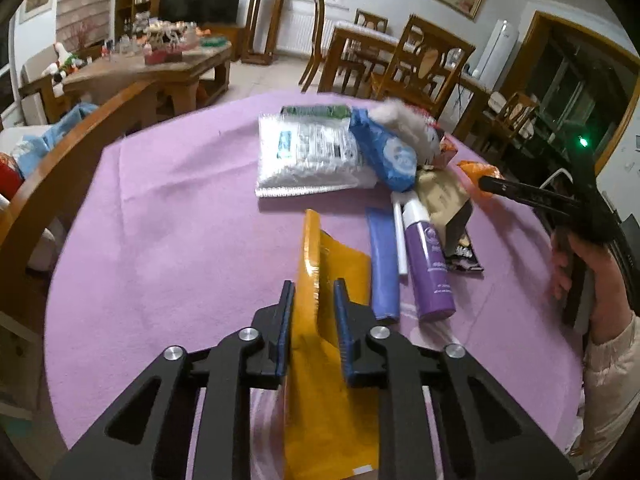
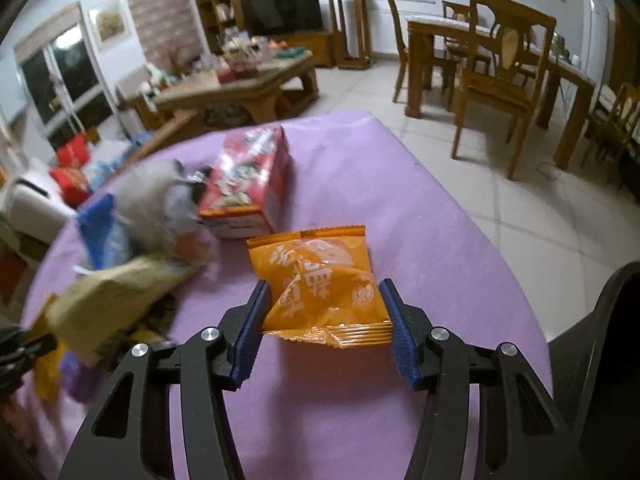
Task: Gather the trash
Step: 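Carry the yellow packet and orange bag to the bin and release both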
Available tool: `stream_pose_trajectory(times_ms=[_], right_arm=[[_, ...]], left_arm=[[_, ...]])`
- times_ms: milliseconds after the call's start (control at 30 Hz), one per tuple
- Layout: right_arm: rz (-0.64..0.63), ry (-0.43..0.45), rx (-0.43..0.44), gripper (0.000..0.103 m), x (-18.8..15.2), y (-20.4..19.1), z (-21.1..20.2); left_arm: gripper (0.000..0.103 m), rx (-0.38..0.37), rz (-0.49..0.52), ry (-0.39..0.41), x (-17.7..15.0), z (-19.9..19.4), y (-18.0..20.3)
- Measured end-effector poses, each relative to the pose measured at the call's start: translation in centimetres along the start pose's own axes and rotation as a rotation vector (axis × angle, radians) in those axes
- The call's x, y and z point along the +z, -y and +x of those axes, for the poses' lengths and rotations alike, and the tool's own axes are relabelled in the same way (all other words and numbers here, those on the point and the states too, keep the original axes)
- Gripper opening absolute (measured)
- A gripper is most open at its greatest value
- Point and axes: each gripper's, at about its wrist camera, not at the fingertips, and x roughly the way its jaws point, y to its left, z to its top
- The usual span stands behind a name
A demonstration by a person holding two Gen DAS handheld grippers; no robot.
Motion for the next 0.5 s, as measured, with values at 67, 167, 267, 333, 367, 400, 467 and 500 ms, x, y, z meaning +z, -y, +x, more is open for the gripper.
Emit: stream_pose_trajectory(times_ms=[67, 167, 267, 333, 367, 400, 467, 500], right_arm=[[0.026, 0.038, 0.055, 0.055, -0.5, 0.0, -1.9], [0.057, 0.095, 0.125, 0.055, -1.6, -0.2, -5.3], [0.078, 0.153, 0.167, 0.055, -2.8, 0.1, -8.5], [0.091, 0.186, 0.181, 0.055, -3.5, 0.6, -10.4], [0.099, 0.203, 0.185, 0.055, -3.9, 1.0, -11.6], [0.111, 0.223, 0.184, 0.055, -4.2, 1.6, -12.6], [0.136, 0.270, 0.170, 0.055, -5.1, 3.2, -14.8], [0.147, 0.292, 0.155, 0.055, -5.4, 4.0, -15.8]], left_arm=[[0.015, -0.010, 0.012, 0.029, -0.2, -0.8, 0.1], [0.015, -0.046, 0.013, 0.064, -0.5, -1.8, 0.5], [0.015, -0.066, 0.020, 0.105, -0.2, -2.9, 1.4], [0.015, -0.097, 0.032, 0.146, 0.2, -4.0, 2.4], [0.015, -0.114, 0.042, 0.165, 0.4, -4.6, 3.0], [0.015, -0.126, 0.050, 0.176, 0.8, -4.9, 3.6], [0.015, -0.157, 0.065, 0.196, 1.4, -5.5, 5.0], [0.015, -0.178, 0.078, 0.206, 1.7, -5.7, 5.9]])
